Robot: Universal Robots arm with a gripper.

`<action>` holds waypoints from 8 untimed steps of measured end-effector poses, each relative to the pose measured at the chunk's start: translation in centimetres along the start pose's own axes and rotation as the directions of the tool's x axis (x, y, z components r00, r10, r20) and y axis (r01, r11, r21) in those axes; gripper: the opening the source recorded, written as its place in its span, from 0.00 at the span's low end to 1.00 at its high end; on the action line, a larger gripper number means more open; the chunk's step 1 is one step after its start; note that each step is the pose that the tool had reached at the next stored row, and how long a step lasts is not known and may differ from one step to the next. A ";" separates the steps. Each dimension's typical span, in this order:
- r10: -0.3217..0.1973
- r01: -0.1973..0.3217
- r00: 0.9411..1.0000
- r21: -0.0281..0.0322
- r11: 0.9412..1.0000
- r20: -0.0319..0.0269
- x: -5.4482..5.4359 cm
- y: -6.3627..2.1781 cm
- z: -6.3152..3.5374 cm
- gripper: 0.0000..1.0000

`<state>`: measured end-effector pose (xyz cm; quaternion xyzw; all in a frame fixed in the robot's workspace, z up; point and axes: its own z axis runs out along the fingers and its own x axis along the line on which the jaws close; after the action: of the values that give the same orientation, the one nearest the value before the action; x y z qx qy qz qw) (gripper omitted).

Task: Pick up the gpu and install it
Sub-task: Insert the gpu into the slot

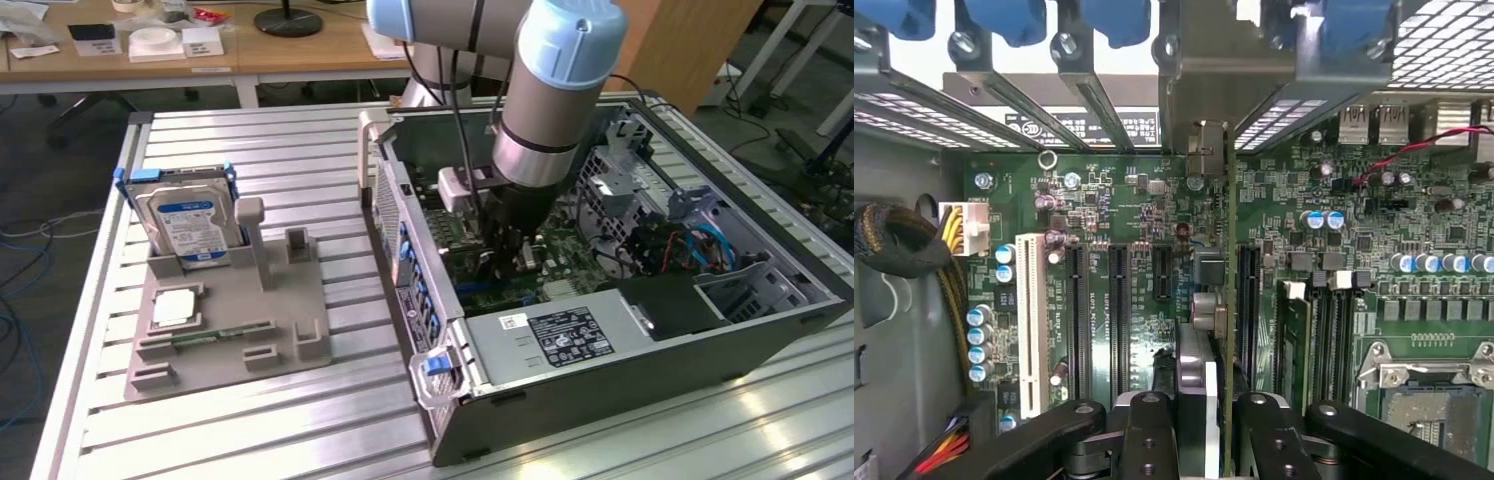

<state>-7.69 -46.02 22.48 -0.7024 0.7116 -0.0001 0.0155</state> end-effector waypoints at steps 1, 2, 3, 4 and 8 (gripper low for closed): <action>0.000 0.000 1.000 0.000 1.000 0.000 0.0 0.00 0.10 0.28; 0.000 0.000 1.000 0.000 1.000 0.000 0.0 0.01 0.18 0.28; 0.000 0.000 1.000 0.000 1.000 0.000 0.0 0.01 0.22 0.28; 0.000 0.000 1.000 0.000 1.000 0.000 0.0 0.02 0.23 0.28; 0.000 0.000 1.000 0.000 1.000 0.000 0.0 0.08 0.25 0.28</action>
<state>-7.77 -46.01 22.23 -0.7024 0.7117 0.0000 0.0154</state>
